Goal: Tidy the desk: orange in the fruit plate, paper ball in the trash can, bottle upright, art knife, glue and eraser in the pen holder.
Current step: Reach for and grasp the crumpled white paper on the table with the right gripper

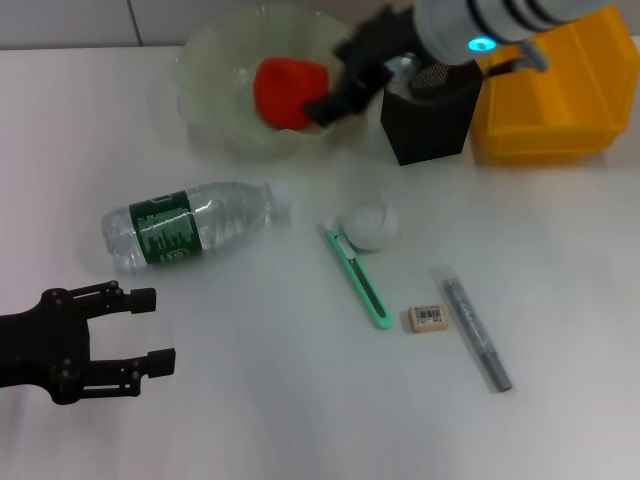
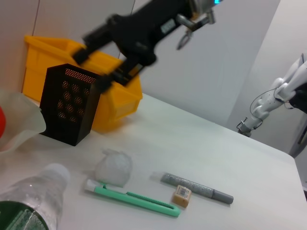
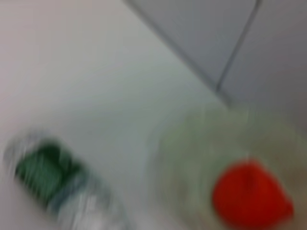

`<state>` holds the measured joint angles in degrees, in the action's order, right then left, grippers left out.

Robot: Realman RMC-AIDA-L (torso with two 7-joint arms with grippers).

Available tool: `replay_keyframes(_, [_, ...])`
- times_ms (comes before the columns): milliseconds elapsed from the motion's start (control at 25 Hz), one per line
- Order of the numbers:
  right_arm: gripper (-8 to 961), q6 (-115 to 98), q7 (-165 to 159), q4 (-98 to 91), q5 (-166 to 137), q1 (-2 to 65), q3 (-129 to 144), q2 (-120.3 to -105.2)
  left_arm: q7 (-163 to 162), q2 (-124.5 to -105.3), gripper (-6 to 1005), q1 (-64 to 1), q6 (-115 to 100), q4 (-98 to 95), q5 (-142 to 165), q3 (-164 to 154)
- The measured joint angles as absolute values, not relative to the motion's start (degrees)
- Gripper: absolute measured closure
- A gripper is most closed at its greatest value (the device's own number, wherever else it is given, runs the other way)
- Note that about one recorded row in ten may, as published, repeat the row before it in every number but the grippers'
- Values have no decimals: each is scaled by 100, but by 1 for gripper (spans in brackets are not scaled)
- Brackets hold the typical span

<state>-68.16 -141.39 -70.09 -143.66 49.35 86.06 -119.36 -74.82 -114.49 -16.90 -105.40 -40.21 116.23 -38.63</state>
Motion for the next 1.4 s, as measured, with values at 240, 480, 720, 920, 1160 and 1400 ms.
replay_keyframes(240, [162, -8390, -14698, -7174, -15076, 5284, 8566, -11935, -7458, -11446, 159, -1706, -10502, -4016, 11660, -3887])
replay_keyframes(480, [162, -8764, -14781, -6846, -15068, 5437, 8619, -11944, -7456, -11468, 160, -1747, -10489, -4016, 11718, -3885])
replay_keyframes(720, [162, -8404, -14793, -6295, -14947, 5457, 8792, -11977, -7422, -11487, 160, -1819, -10447, -4016, 11786, -4001])
replay_keyframes(920, [163, -8006, -14755, -5883, -14739, 5460, 9037, -11980, -7416, -11495, 160, -1820, -10274, -4016, 11849, -4106])
replay_keyframes(1160, [168, -7605, -14772, -5684, -14701, 5453, 9305, -11980, -7429, -11497, 160, -1819, -10233, -4017, 11857, -4099])
replay_keyframes(1400, [199, -7185, -14766, -5450, -14500, 5434, 9566, -11987, -7435, -11496, 161, -1828, -10231, -4017, 11852, -4107])
